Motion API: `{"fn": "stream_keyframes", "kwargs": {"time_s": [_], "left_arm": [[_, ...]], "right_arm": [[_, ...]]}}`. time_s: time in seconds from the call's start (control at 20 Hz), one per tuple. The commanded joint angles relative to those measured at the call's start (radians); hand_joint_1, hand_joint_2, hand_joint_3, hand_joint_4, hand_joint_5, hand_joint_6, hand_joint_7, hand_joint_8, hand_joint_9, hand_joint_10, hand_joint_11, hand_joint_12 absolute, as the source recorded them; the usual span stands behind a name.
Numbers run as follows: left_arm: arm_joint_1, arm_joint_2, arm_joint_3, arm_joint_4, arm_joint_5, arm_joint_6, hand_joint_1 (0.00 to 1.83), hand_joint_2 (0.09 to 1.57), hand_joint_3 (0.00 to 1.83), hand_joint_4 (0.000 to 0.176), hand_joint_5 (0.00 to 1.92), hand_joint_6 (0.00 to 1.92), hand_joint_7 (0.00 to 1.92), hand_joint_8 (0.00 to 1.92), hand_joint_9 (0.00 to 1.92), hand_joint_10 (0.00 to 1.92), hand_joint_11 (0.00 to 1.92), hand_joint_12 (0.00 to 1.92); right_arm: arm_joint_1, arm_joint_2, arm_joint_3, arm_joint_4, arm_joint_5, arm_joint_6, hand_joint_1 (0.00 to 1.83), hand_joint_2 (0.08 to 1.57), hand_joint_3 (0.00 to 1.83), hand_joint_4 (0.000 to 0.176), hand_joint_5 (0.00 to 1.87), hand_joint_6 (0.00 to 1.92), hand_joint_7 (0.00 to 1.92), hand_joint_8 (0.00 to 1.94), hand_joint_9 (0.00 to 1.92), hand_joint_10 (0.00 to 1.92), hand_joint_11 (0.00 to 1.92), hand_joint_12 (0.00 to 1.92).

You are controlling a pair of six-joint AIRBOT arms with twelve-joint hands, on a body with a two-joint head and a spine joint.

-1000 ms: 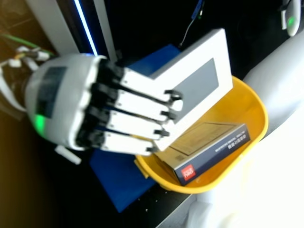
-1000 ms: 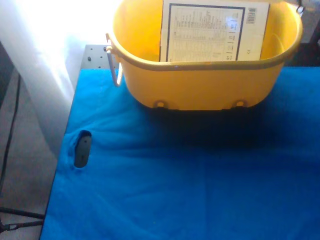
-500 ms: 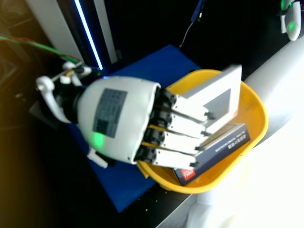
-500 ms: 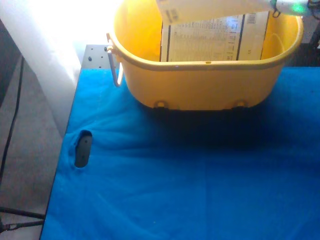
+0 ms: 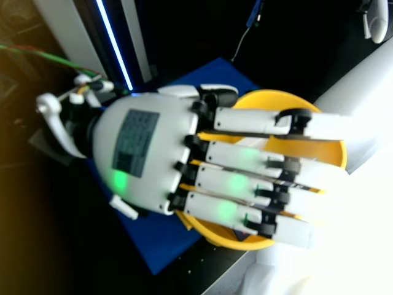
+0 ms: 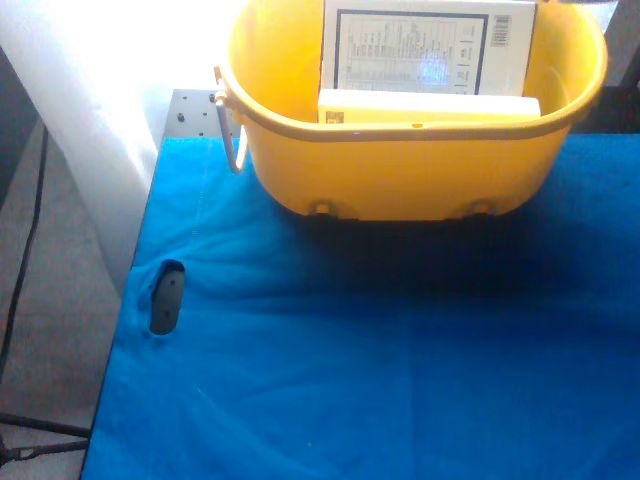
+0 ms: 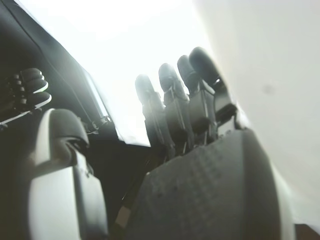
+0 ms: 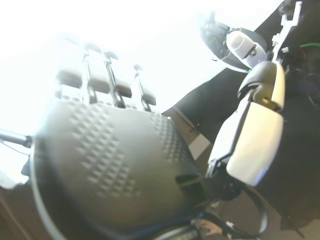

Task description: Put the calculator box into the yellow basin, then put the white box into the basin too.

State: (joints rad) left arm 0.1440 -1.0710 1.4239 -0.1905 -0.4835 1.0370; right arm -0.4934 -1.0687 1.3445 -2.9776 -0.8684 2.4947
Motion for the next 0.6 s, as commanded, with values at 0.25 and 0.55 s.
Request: {"fn": "stream_keyframes", "kwargs": {"time_s": [0.25,0.55], "left_arm": [[-0.009,0.040,-0.025,0.000,-0.127,-0.004,0.84,1.07,0.01,0.000,0.74,0.05,0.45,0.00,0.14,0.56,0.00,1.48],[0.022,0.110,-0.100,0.010,-0.181,-0.007,0.92,1.15,0.00,0.000,0.64,0.60,0.70,0.13,0.35,0.94,0.16,1.63]], "right_arm": [[-0.046,0.080,-0.097,-0.034,-0.295,0.049,0.61,0.91,0.01,0.042,0.18,0.03,0.05,0.00,0.00,0.00,0.00,0.00],[-0.200,0.161,-0.164,-0.034,-0.510,0.180,1.06,1.22,0.00,0.000,0.76,1.26,0.57,0.17,0.30,0.62,0.00,1.59]]}}
